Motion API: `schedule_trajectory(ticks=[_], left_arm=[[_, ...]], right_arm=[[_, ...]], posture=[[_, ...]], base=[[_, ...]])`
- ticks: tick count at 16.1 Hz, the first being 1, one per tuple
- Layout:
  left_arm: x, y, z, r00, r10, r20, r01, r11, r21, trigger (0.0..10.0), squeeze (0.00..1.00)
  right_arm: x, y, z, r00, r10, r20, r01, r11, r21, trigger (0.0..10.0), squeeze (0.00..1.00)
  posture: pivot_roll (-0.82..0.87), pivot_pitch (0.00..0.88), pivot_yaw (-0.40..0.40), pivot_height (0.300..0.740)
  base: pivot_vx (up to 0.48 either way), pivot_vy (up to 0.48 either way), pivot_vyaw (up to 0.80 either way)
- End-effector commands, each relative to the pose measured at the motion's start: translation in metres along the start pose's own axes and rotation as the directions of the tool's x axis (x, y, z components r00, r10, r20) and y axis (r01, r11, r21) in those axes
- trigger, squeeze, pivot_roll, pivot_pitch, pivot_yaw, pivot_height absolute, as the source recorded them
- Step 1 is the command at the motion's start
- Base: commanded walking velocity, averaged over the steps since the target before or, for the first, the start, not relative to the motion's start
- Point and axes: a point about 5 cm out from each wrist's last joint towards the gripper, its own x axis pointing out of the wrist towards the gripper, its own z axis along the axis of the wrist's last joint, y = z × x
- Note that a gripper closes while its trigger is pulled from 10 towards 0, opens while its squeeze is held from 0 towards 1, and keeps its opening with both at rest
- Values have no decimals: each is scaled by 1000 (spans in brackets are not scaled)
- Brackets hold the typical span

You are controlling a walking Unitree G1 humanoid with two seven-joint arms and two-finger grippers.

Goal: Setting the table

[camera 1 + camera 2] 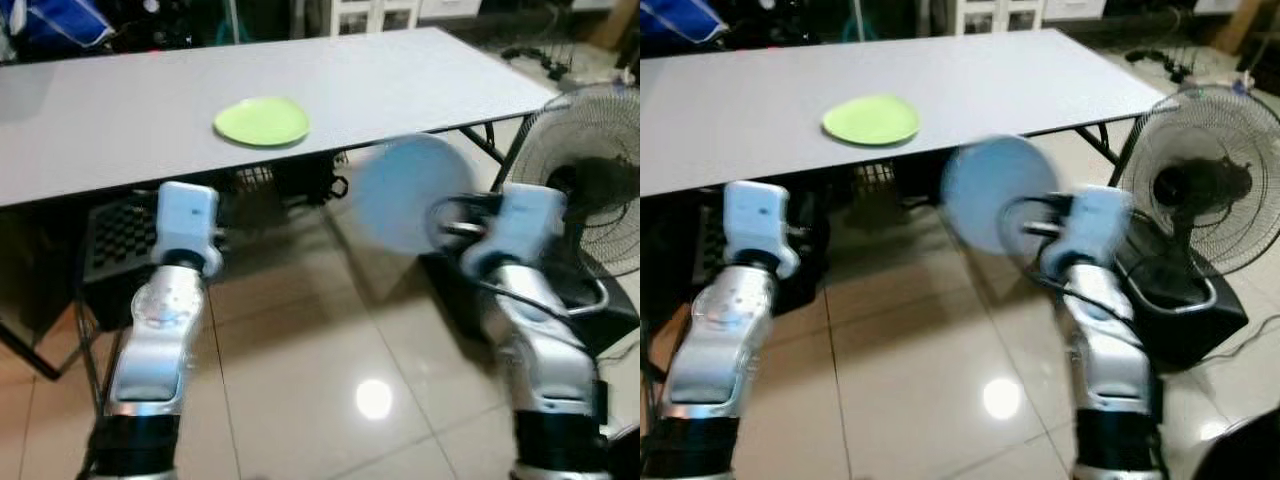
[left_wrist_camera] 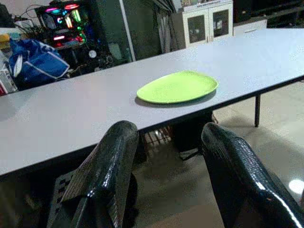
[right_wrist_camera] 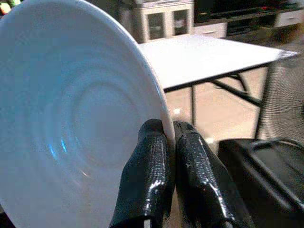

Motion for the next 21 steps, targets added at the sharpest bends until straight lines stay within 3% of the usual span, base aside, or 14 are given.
schedule_trajectory(ticks=[1, 5, 10, 13, 21], left_arm=[[-1, -8, 4, 1000, -30, 2, 30, 999, -20, 10000, 1000], [0, -3, 6, 1000, -22, 5, 22, 1000, -17, 10000, 1000], [2, -6, 14, 999, -30, 32, 30, 1000, 5, 10000, 1000], [3, -6, 11, 1000, -19, 19, 19, 1000, 7, 10000, 1000], [4, -10, 12, 998, -65, 19, 64, 997, 40, 10000, 1000]], right_arm=[[2, -12, 9, 998, -46, 46, 45, 999, 8, 10000, 0], [2, -4, 10, 998, -24, 52, 24, 1000, 1, 10000, 0], [6, -9, 12, 996, -55, 63, 54, 998, 17, 10000, 0], [5, -4, 14, 997, -38, 69, 37, 999, 9, 10000, 0], [7, -11, 15, 994, -76, 84, 73, 996, 42, 10000, 0]], posture=[[47, 0, -17, 740], [33, 0, -15, 740], [44, 0, -18, 740], [27, 0, -12, 740], [32, 0, -9, 740]], base=[[341, 0, 0], [339, 0, 0], [371, 0, 163], [465, 0, 0], [480, 0, 136]])
